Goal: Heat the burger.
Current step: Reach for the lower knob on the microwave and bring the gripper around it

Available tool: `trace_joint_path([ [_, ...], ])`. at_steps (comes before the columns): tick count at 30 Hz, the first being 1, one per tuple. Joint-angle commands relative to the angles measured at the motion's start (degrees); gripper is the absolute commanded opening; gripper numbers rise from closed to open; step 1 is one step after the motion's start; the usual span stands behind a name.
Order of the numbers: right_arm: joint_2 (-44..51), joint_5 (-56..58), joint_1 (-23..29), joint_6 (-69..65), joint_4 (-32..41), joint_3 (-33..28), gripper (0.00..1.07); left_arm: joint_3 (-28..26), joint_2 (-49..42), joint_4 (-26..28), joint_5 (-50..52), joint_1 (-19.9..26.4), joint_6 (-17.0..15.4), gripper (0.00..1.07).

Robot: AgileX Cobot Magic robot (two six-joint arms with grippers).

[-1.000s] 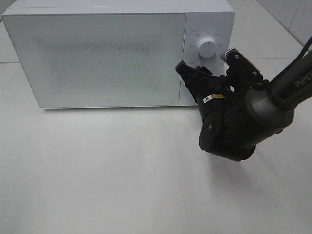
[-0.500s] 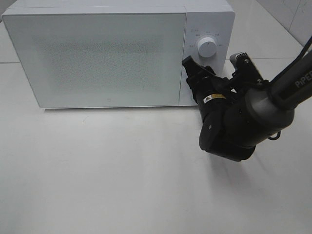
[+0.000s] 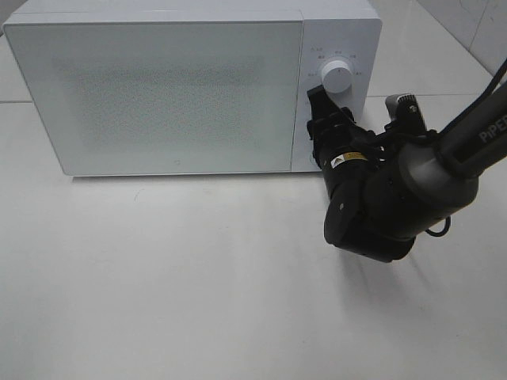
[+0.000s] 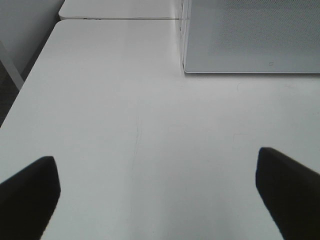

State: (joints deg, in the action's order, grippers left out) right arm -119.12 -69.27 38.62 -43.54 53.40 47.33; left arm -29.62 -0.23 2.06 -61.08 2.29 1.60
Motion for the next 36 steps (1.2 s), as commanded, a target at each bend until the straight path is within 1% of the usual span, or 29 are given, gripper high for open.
trace_joint_path([
  [1,0.92,-10.77,0.06,-3.72,-1.43,0.29,0.06,0.06,-1.15,0.11,-0.17,-0.29,-0.46,1.01],
  [9,0.92,-10.77,0.06,-11.92,1.32,0.29,0.06,0.06,-1.15,0.11,-0.17,-0.29,-0.46,1.01],
  [15,0.92,-10.77,0.06,-14.04,1.32,0.29,0.07,0.06,-1.15,0.11,-0.17,-0.29,-0.46,1.01],
  [19,0.92,-10.77,0.06,-15.41,3.04,0.29,0.08,0.06,-1.15,0.11,-0.17,-0.29,-0.46,1.01],
  [30,0.92,-10.83,0.06,-16.33,2.81,0.29,0.1,0.06,-1.15,0.11,-0.17,-0.29,-0.46,1.01],
  [36,0.92,-10.83,0.06,-20.28,2.75,0.29,0.11,0.06,-1.15,0.11,-0.17,-0.29,-0.46,1.01],
])
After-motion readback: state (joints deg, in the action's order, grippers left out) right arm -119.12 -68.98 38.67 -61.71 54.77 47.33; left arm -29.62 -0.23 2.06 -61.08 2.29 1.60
